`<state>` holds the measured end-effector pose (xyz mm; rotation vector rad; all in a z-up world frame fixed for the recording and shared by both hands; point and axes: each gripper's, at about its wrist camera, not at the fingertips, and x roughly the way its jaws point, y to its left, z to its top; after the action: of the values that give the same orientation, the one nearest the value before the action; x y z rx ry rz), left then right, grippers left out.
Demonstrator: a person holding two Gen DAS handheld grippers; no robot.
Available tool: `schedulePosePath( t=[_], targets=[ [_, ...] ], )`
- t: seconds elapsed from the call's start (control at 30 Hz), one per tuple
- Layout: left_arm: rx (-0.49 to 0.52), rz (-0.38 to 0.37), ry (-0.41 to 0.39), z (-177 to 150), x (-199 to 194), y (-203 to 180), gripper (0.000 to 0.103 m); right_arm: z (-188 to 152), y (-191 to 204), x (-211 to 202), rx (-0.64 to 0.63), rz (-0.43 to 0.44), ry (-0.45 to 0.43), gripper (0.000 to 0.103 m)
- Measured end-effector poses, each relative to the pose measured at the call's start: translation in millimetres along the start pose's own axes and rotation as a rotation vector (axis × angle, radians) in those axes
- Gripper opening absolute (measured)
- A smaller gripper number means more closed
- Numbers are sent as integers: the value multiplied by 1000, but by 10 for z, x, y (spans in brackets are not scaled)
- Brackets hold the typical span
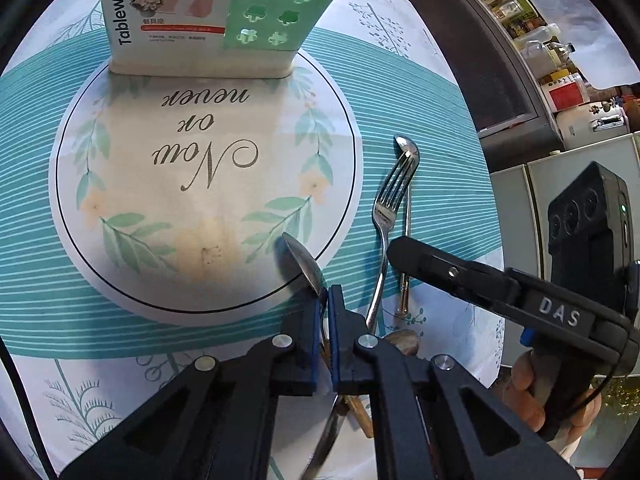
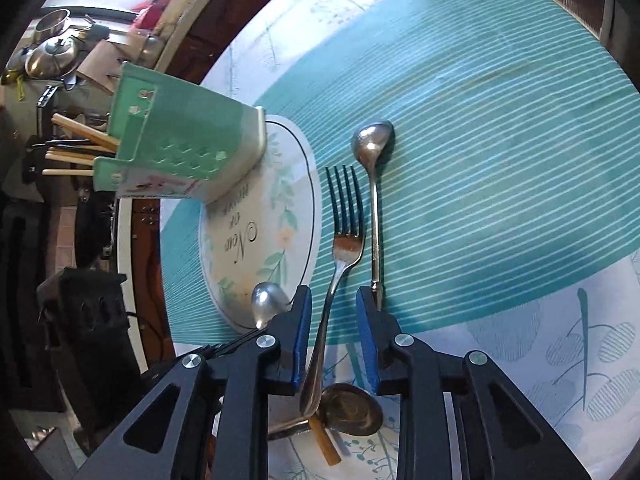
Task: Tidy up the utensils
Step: 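Close the left gripper on a spoon while the right gripper grasps a fork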
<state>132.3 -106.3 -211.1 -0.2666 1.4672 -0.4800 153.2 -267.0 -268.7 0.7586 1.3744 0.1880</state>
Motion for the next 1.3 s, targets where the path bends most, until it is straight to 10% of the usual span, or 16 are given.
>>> schedulePosePath(
  t=[0.37,1.0,1.13,1.3],
  targets=[
    [19,-10,7,-46,29,13,1,152,321,197,-94,-116,39,6],
    [35,-40,-93,-90,-210,85,1,-165,238,63,-176,-20,-11,2],
    [-43,-99,-102,-91,-248,244,44,-176,238,61,-187,-23,-4,2],
    [-103,-127,-95,-65,-226,349,49,-217,266,129,-197,-18,17,2]
  ],
)
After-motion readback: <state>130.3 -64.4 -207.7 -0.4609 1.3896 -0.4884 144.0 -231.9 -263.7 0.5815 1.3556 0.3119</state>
